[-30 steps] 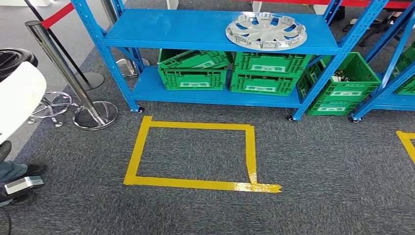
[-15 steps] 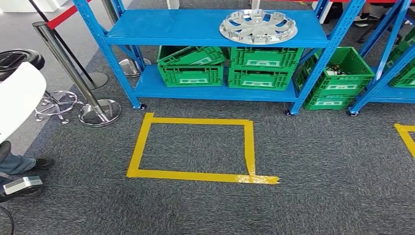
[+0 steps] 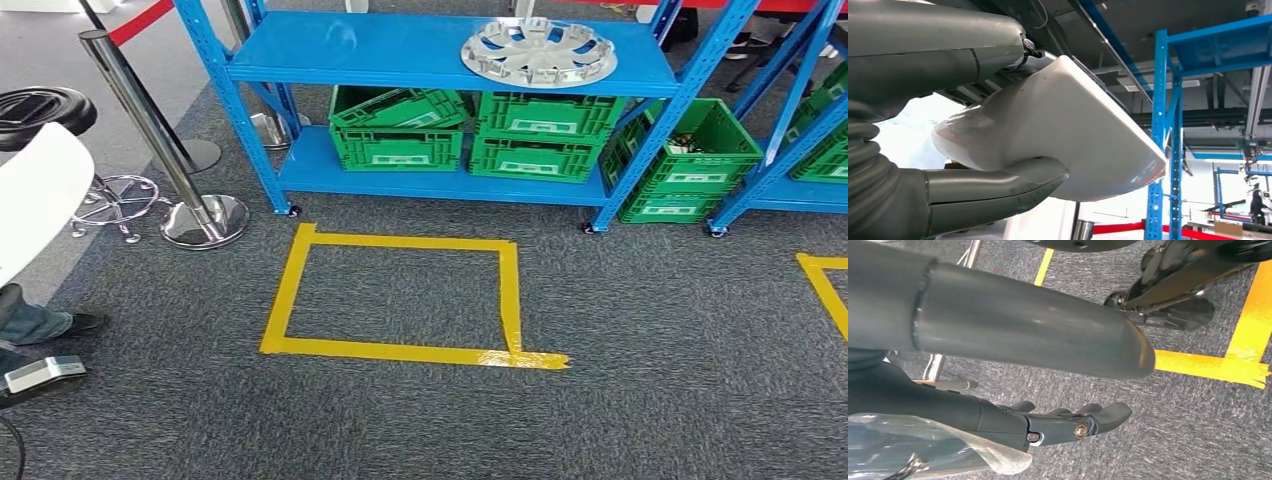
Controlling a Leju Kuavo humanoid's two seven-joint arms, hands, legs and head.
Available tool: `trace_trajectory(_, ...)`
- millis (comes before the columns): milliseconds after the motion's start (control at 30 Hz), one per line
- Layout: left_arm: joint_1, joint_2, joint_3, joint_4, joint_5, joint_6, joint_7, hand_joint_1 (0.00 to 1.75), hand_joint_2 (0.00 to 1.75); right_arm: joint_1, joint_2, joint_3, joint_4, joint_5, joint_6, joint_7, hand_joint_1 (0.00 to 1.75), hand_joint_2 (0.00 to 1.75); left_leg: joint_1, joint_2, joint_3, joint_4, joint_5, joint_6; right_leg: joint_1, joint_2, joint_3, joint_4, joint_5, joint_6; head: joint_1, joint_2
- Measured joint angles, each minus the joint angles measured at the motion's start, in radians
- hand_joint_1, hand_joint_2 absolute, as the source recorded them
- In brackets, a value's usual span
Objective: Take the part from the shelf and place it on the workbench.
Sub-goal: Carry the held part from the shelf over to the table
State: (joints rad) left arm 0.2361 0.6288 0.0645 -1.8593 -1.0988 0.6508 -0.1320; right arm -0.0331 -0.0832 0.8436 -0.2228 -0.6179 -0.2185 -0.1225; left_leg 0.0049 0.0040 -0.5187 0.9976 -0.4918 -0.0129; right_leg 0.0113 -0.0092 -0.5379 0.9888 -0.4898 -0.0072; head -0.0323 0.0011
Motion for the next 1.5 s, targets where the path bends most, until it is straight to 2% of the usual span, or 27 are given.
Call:
trace_trajectory(33, 0.000, 0.001, 0.000, 0.000, 0.000, 0.000, 0.000, 1.75, 1.75, 0.000, 0.000, 0.000, 0.000, 0.000, 0.000, 0.000, 0.00, 0.00, 0.001, 0.001, -0.003, -0.005, 0.004, 0.006, 0.000, 0.001, -0.003, 0.002, 0.001, 0.006, 0.000, 0.000)
trace_trajectory(100, -0.002, 0.003, 0.000, 0.000, 0.007, 0.000, -0.003, 1.75, 1.75, 0.001, 0.000, 0.000, 0.000, 0.002, 0.003, 0.002, 0.00, 0.00, 0.004, 0.003, -0.019, -0.011, 0.019, 0.024, -0.005, 0.004, -0.053, 0.115, -0.057, 0.025, 0.003, 0.000)
trace_trajectory(133, -0.004, 0.004, 0.000, 0.000, 0.013, -0.001, -0.006, 1.75, 1.75, 0.000, 0.000, 0.000, 0.000, 0.004, 0.005, 0.003, 0.00, 0.00, 0.005, 0.004, -0.031, -0.010, 0.030, 0.026, -0.008, 0.006, -0.044, 0.114, -0.066, 0.029, 0.003, 0.000)
trace_trajectory(167, -0.007, 0.004, 0.000, 0.000, 0.020, -0.002, -0.009, 1.75, 1.75, 0.000, 0.000, 0.000, 0.000, 0.006, 0.008, 0.005, 0.00, 0.00, 0.005, 0.005, -0.043, -0.006, 0.039, 0.022, -0.011, 0.008, -0.035, 0.113, -0.074, 0.030, 0.004, 0.000)
trace_trajectory(200, -0.009, 0.004, -0.001, 0.001, 0.026, -0.004, -0.012, 1.75, 1.75, 0.001, 0.000, 0.000, 0.000, 0.008, 0.010, 0.006, 0.00, 0.00, 0.004, 0.005, -0.052, -0.002, 0.046, 0.013, -0.011, 0.009, -0.008, 0.073, -0.054, 0.026, 0.004, 0.000)
trace_trajectory(233, -0.011, 0.005, -0.001, 0.001, 0.029, -0.005, -0.014, 1.75, 1.75, 0.001, 0.000, 0.000, 0.000, 0.009, 0.010, 0.006, 0.00, 0.00, 0.003, 0.004, -0.057, 0.000, 0.051, 0.003, -0.011, 0.009, 0.029, 0.000, -0.026, 0.017, 0.004, 0.000)
trace_trajectory(267, -0.011, 0.006, 0.000, 0.001, 0.030, -0.005, -0.014, 1.75, 1.75, 0.001, 0.000, 0.000, 0.000, 0.010, 0.010, 0.007, 0.00, 0.00, 0.005, 0.004, -0.060, 0.004, 0.048, -0.002, -0.012, 0.008, 0.026, -0.001, -0.022, 0.010, 0.003, 0.000)
trace_trajectory(333, -0.013, 0.010, 0.000, 0.001, 0.032, -0.006, -0.015, 1.75, 1.75, 0.002, 0.000, 0.000, 0.000, 0.010, 0.011, 0.007, 0.00, 0.00, 0.006, 0.002, -0.080, 0.055, 0.008, -0.012, -0.014, 0.006, 0.022, -0.004, -0.013, -0.004, 0.001, 0.000)
trace_trajectory(433, -0.015, 0.012, 0.000, 0.002, 0.037, -0.006, -0.018, 1.75, 1.75, 0.001, 0.000, 0.000, 0.000, 0.010, 0.011, 0.007, 0.00, 0.00, 0.008, 0.002, -0.151, 0.248, -0.097, -0.021, -0.012, 0.005, 0.012, -0.003, -0.005, -0.015, 0.000, 0.000)
trace_trajectory(467, -0.014, 0.012, 0.000, 0.002, 0.039, -0.006, -0.019, 1.75, 1.75, 0.001, 0.000, 0.000, 0.000, 0.010, 0.011, 0.008, 0.00, 0.00, 0.008, 0.002, -0.166, 0.292, -0.112, -0.022, -0.010, 0.005, 0.008, -0.002, -0.003, -0.016, 0.000, 0.000)
trace_trajectory(500, -0.014, 0.012, -0.001, 0.003, 0.041, -0.006, -0.021, 1.75, 1.75, 0.001, 0.000, 0.000, 0.000, 0.010, 0.011, 0.008, 0.00, 0.00, 0.008, 0.002, -0.165, 0.304, -0.110, -0.021, -0.009, 0.005, 0.004, 0.001, -0.001, -0.016, 0.000, 0.000)
trace_trajectory(567, -0.014, 0.012, -0.001, 0.004, 0.042, -0.006, -0.022, 1.75, 1.75, 0.001, 0.000, 0.000, 0.000, 0.011, 0.012, 0.009, 0.00, 0.00, 0.007, 0.002, -0.112, 0.216, -0.058, -0.017, -0.007, 0.005, -0.001, 0.007, 0.000, -0.016, 0.000, 0.000)
trace_trajectory(633, -0.016, 0.013, 0.000, 0.004, 0.043, -0.006, -0.023, 1.75, 1.75, 0.001, 0.000, 0.000, -0.001, 0.011, 0.012, 0.009, 0.00, 0.00, 0.005, 0.001, -0.040, 0.079, -0.011, -0.009, -0.005, 0.006, -0.008, 0.015, 0.000, -0.011, 0.000, 0.000)
trace_trajectory(700, -0.017, 0.015, 0.000, 0.004, 0.043, -0.006, -0.024, 1.75, 1.75, 0.000, 0.000, 0.000, -0.001, 0.011, 0.012, 0.009, 0.00, 0.00, 0.001, 0.001, -0.015, 0.017, -0.001, 0.000, -0.002, 0.006, -0.018, 0.020, 0.004, -0.001, 0.000, 0.000)
trace_trajectory(767, -0.017, 0.015, 0.000, 0.004, 0.043, -0.007, -0.024, 1.75, 1.75, 0.001, 0.000, 0.000, -0.002, 0.011, 0.012, 0.010, 0.00, 0.00, 0.001, 0.001, -0.022, 0.012, 0.006, 0.011, -0.003, 0.006, -0.026, 0.022, 0.008, 0.010, 0.001, 0.000)
trace_trajectory(833, -0.019, 0.015, 0.000, 0.004, 0.044, -0.010, -0.025, 1.75, 1.75, 0.001, 0.000, 0.000, -0.002, 0.012, 0.011, 0.012, 0.00, 0.00, 0.004, 0.002, -0.026, 0.005, 0.015, 0.024, -0.004, 0.007, -0.043, 0.051, -0.019, 0.021, 0.002, 0.000)
trace_trajectory(933, -0.020, 0.015, -0.002, 0.004, 0.044, -0.014, -0.025, 1.75, 1.75, 0.001, 0.000, 0.000, -0.002, 0.012, 0.011, 0.012, 0.00, 0.00, 0.006, 0.004, -0.040, 0.002, 0.027, 0.036, -0.007, 0.008, -0.118, 0.227, -0.121, 0.033, 0.004, 0.000)
trace_trajectory(967, -0.020, 0.015, -0.003, 0.004, 0.044, -0.015, -0.025, 1.75, 1.75, 0.002, 0.000, 0.000, -0.002, 0.012, 0.011, 0.013, 0.00, 0.00, 0.006, 0.004, -0.045, 0.003, 0.031, 0.036, -0.008, 0.008, -0.139, 0.280, -0.141, 0.035, 0.004, 0.000)
trace_trajectory(1000, -0.020, 0.015, -0.004, 0.004, 0.044, -0.016, -0.025, 1.75, 1.75, 0.003, 0.000, 0.000, -0.002, 0.012, 0.011, 0.013, 0.00, 0.00, 0.006, 0.004, -0.049, 0.003, 0.034, 0.036, -0.008, 0.008, -0.144, 0.301, -0.142, 0.036, 0.004, 0.000)
trace_trajectory(1033, -0.020, 0.015, -0.006, 0.005, 0.044, -0.017, -0.025, 1.75, 1.75, 0.004, 0.000, 0.000, -0.002, 0.012, 0.011, 0.014, 0.00, 0.00, 0.006, 0.004, -0.052, 0.004, 0.037, 0.034, -0.009, 0.008, -0.128, 0.281, -0.124, 0.036, 0.004, 0.000)
trace_trajectory(1100, -0.020, 0.015, -0.008, 0.005, 0.044, -0.018, -0.025, 1.75, 1.75, 0.003, 0.000, 0.000, -0.002, 0.013, 0.011, 0.014, 0.00, 0.00, 0.006, 0.004, -0.054, 0.005, 0.040, 0.030, -0.010, 0.008, -0.051, 0.147, -0.064, 0.031, 0.004, 0.000)
trace_trajectory(1167, -0.022, 0.015, -0.009, 0.005, 0.043, -0.019, -0.025, 1.75, 1.75, 0.001, 0.000, 0.000, -0.002, 0.013, 0.011, 0.013, 0.00, 0.00, 0.003, 0.004, -0.059, 0.008, 0.045, 0.021, -0.009, 0.009, 0.013, 0.029, -0.033, 0.024, 0.003, 0.000)
trace_trajectory(1300, -0.026, 0.016, -0.010, 0.005, 0.043, -0.021, -0.025, 1.75, 1.75, 0.002, 0.000, 0.000, -0.002, 0.014, 0.011, 0.014, 0.00, 0.00, 0.003, 0.003, -0.071, 0.014, 0.051, -0.002, -0.008, 0.008, 0.019, 0.003, -0.020, 0.003, 0.002, 0.000)
trace_trajectory(1367, -0.028, 0.019, -0.010, 0.005, 0.043, -0.022, -0.025, 1.75, 1.75, 0.002, 0.000, 0.000, -0.002, 0.015, 0.011, 0.014, 0.00, 0.00, 0.005, 0.001, -0.094, 0.073, 0.005, -0.012, -0.012, 0.006, 0.015, -0.002, -0.009, -0.010, 0.000, 0.000)
trace_trajectory(1433, -0.029, 0.021, -0.012, 0.005, 0.043, -0.023, -0.025, 1.75, 1.75, 0.002, 0.000, 0.000, -0.002, 0.015, 0.011, 0.013, 0.00, 0.00, 0.007, 0.001, -0.140, 0.199, -0.069, -0.019, -0.011, 0.005, 0.008, -0.001, -0.003, -0.017, -0.002, 0.000)
trace_trajectory(1467, -0.029, 0.021, -0.014, 0.006, 0.043, -0.023, -0.025, 1.75, 1.75, 0.002, 0.000, 0.000, -0.002, 0.015, 0.011, 0.014, 0.00, 0.00, 0.007, 0.001, -0.160, 0.256, -0.094, -0.022, -0.010, 0.005, 0.004, -0.001, -0.001, -0.017, -0.002, 0.000)
trace_trajectory(1500, -0.029, 0.021, -0.016, 0.007, 0.043, -0.024, -0.025, 1.75, 1.75, 0.003, 0.000, 0.000, -0.002, 0.016, 0.011, 0.014, 0.00, 0.00, 0.008, 0.001, -0.166, 0.286, -0.101, -0.022, -0.009, 0.005, 0.000, 0.000, 0.001, -0.017, -0.001, 0.000)
